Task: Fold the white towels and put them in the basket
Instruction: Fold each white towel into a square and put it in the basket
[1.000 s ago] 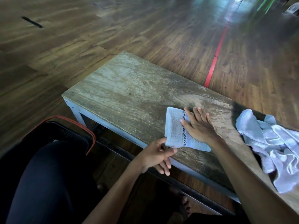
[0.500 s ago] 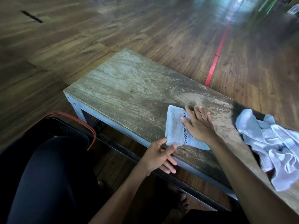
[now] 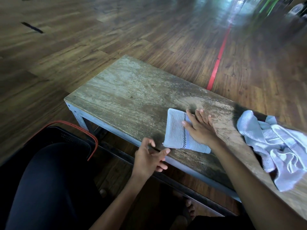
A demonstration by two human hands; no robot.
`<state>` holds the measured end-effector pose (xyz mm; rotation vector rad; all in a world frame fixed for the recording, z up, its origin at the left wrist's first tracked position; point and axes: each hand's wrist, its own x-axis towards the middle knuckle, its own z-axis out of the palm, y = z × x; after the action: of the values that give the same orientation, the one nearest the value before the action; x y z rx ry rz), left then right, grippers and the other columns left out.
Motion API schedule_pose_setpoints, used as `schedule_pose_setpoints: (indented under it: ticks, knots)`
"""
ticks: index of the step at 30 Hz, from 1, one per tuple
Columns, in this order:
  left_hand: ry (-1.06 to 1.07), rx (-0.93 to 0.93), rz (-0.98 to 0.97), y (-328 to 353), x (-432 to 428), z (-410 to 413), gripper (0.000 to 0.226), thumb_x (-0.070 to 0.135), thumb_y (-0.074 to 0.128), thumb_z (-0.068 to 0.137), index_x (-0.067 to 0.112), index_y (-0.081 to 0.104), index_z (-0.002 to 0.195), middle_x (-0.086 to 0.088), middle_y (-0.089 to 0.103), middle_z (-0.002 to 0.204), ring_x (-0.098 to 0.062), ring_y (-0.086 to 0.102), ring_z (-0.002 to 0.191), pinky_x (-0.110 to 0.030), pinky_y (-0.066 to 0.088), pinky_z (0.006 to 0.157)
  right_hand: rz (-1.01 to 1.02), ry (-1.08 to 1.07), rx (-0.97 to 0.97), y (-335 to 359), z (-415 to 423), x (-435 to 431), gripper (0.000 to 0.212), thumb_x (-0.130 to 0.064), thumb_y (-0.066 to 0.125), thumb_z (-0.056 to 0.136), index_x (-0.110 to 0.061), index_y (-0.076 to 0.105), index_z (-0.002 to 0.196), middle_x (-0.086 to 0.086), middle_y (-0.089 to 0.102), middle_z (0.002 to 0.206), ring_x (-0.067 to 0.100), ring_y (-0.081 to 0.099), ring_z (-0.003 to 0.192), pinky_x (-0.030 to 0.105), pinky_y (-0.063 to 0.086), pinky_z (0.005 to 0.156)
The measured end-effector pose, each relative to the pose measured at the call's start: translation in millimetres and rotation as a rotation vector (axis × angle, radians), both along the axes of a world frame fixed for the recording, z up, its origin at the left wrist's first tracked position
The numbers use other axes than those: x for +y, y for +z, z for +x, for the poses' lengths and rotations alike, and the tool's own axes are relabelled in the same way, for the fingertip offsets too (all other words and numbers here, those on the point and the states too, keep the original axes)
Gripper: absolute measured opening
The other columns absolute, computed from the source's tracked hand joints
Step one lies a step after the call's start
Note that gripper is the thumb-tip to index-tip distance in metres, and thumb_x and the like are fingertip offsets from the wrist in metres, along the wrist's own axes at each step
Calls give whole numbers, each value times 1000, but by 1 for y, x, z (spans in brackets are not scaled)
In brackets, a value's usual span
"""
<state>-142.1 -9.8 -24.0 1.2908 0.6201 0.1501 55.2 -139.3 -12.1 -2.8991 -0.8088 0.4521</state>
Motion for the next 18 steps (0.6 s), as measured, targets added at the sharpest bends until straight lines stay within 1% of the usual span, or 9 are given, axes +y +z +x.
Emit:
schedule_pose_setpoints:
  ticks: [2,4,6,8,10,11,14,16,18]
  knots:
    - [-2,-24,139,9,8,-1,40,24,77,78,18,42,96,-11,65,64,-28,61,46,-28,46,41,229,-59,58,11,-3,-7,60,-58,19,97,-40,-2,150,-1,-10,160,7,-20,143,37,-19,115]
    - [0,-69,340,19,13,9,34,32,75,79,29,45,96,-12,62,64,-24,59,44,-25,44,41,467,-153,49,23,-7,-20,55,-54,26,98,-41,10,149,-4,5,161,5,-8,146,37,-12,118]
    - [-14,-120,559,27,13,27,28,38,69,83,38,46,100,-4,59,63,-18,59,52,-28,47,50,697,-274,30,35,-20,-39,48,-51,35,97,-40,31,143,-7,31,154,9,20,144,38,11,120]
    - [-63,-162,762,35,4,51,35,41,61,87,34,45,116,6,54,68,-17,58,66,-34,48,61,833,-405,-7,42,-42,-60,37,-41,46,96,-28,51,130,-7,52,136,9,45,126,24,32,104]
    - [-175,-175,937,41,-10,79,46,42,54,90,27,39,131,5,57,89,-20,58,87,-37,46,75,833,-521,-42,35,-62,-76,26,-30,53,95,-18,62,116,-3,61,120,9,53,108,13,32,85]
    - [-245,-168,1057,42,-18,95,50,42,52,91,26,38,135,1,57,107,-21,56,101,-38,43,85,835,-576,-36,26,-70,-81,20,-31,56,93,-21,65,108,-1,63,116,10,55,103,14,34,83]
    - [-465,-84,1456,34,-33,138,56,49,40,94,24,32,144,-2,40,143,-22,34,133,-41,25,106,812,-672,28,2,-85,-88,24,-55,57,80,-35,65,89,-3,67,107,15,60,102,39,44,97]
    - [-637,-33,1582,28,-35,158,60,52,30,96,21,25,147,-2,27,154,-24,19,143,-46,16,112,739,-650,12,-9,-90,-87,21,-53,59,81,-36,64,91,-8,65,106,16,58,108,50,39,102]
    - [-796,24,1627,19,-34,169,63,55,21,97,20,16,150,-1,14,159,-24,8,146,-50,6,115,677,-628,-29,-13,-91,-84,20,-47,60,85,-34,66,100,-7,62,112,18,52,116,49,33,105]
